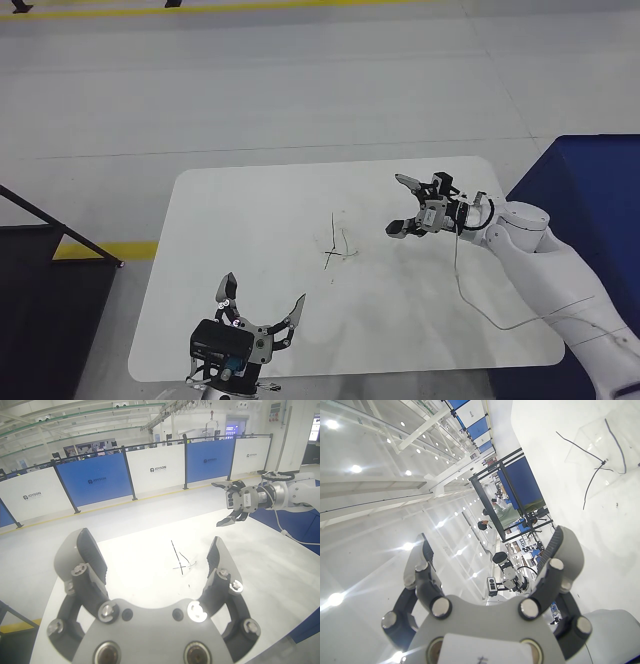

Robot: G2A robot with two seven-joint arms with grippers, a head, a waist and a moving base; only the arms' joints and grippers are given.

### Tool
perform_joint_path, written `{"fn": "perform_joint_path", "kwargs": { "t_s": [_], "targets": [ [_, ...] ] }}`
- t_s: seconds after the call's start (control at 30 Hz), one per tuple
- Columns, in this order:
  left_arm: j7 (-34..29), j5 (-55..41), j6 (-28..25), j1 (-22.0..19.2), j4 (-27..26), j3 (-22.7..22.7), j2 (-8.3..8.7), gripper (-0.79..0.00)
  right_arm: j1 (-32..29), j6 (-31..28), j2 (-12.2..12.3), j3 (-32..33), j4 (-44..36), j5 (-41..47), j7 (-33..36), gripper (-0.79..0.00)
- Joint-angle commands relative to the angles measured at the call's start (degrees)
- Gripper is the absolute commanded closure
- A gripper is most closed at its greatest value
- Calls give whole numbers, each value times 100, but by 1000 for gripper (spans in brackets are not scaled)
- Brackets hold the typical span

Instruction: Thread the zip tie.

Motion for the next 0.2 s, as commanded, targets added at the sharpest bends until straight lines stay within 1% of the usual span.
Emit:
{"fn": "perform_joint_path", "kwargs": {
  "t_s": [0.0, 0.17],
  "targets": [
    [0, 0, 0, 0, 0, 0, 0, -785, 0, 0, 0, 0, 0, 0, 0, -785],
    [0, 0, 0, 0, 0, 0, 0, -785, 0, 0, 0, 0, 0, 0, 0, -785]
  ]
}}
